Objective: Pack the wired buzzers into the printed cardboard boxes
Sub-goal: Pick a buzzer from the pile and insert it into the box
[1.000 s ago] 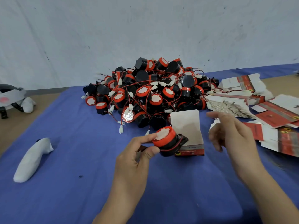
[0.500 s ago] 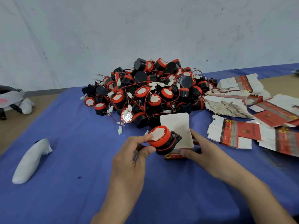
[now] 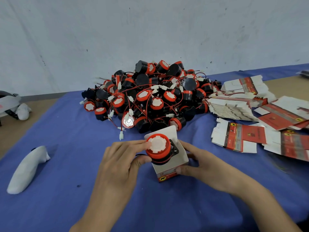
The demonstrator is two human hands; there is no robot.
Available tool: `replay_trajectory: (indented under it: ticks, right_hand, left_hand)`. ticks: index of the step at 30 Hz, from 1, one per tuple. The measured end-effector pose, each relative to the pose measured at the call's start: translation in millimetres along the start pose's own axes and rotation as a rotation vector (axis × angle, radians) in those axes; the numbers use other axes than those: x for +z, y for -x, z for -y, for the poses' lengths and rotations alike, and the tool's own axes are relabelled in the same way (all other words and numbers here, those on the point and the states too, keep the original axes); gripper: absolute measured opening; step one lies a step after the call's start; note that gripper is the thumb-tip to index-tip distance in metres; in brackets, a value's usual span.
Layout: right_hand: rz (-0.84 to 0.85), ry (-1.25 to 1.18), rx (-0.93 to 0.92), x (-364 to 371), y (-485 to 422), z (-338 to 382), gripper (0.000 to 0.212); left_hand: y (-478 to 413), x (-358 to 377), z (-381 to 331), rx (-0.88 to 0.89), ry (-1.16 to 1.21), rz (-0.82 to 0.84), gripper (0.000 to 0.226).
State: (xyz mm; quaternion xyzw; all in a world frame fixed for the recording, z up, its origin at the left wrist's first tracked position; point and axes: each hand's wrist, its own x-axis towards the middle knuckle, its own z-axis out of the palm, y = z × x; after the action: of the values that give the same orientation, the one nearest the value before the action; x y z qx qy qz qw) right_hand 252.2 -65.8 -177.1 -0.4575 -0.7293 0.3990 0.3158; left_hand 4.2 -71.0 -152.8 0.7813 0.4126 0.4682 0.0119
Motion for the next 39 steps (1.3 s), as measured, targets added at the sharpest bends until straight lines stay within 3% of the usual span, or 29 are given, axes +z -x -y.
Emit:
replay_trajectory:
  ticks: [9, 16, 22, 28, 35, 39]
  right_hand:
    - [0.013, 0.064, 0.03, 7.3, -1.3, 5.1, 0.067]
    - [-0.013, 0.072, -0.002, 11.7, -2.8, 12.0, 0.067]
    - [-0.027, 0.085, -0.008, 15.6, -7.1, 15.5, 0.064]
    - [0.018, 0.02, 0.03, 16.7, -6.3, 13.8, 0.049]
    - [-0.064, -0.106, 0.105, 22.6, -13.5, 4.1, 0.037]
    - [-0.061, -0.155, 0.113, 24.4, -15.5, 7.6, 0.037]
  left_hand:
    - [1.2, 3.7, 4.8, 0.158, -0.141, 0.023, 0.027]
    - [-10.4, -3.1, -4.7, 0.037, -0.144, 0.131, 0.019]
    - [-35.5, -4.3, -9.4, -0.288, -0.061, 0.491, 0.022]
    - [-46.3, 11.0, -20.8, -0.437, -0.096, 0.613, 0.018]
    - [-63.7, 11.4, -33.8, -0.396, -0.353, 0.855, 0.014]
    - [-72.2, 12.5, -44.6, -0.25, -0.583, 0.937, 0.015]
